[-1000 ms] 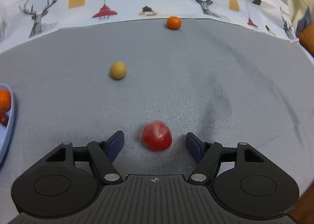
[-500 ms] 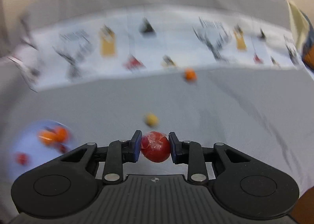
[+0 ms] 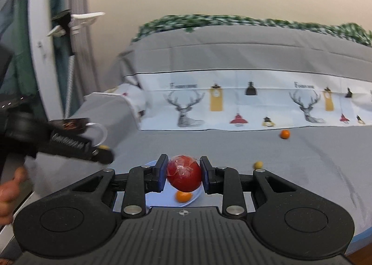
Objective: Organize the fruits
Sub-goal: 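Carry the yellow fruit in the left tool while the right tool carries the red fruit to the plate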
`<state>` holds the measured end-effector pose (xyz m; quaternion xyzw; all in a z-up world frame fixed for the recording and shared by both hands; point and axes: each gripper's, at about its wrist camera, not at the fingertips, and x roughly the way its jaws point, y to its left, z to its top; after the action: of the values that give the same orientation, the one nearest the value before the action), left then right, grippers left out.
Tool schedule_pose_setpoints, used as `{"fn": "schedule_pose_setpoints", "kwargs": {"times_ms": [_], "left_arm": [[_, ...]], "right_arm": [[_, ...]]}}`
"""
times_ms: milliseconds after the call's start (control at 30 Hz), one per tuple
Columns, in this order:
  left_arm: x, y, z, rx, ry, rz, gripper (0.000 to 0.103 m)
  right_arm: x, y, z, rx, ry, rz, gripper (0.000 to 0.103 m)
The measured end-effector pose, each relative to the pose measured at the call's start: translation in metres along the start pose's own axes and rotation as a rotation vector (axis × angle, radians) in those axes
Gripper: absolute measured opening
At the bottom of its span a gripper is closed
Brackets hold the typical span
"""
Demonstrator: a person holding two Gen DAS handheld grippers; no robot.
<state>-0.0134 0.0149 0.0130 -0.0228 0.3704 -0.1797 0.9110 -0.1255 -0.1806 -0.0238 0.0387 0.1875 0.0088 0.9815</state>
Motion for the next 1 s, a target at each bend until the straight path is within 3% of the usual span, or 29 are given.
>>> {"fn": "schedule_pose_setpoints", "kwargs": {"times_ms": [200, 467, 800, 1000], "left_arm": [[-0.021, 0.006, -0.011, -0.002, -0.03, 0.004, 0.026], [-0.026, 0.017, -0.014, -0.03, -0.032, 0.019, 0.026], [0.001, 0.031, -0.002, -0.01, 0.024, 0.052, 0.026], [0.035, 0.041, 0.008, 0.005, 0.041, 0.07, 0.026]], "right_arm": [[-0.017, 0.029, -0.01, -0.067, -0.023, 0.04, 0.031], [-0.015, 0.035, -0.008, -0.092, -0.023, 0.063, 0.031], [0.014, 0.038, -0.008, -0.098, 0.039, 0.067, 0.031], [0.054, 0.042, -0.01, -0.109, 0.088, 0.068, 0.031]]}}
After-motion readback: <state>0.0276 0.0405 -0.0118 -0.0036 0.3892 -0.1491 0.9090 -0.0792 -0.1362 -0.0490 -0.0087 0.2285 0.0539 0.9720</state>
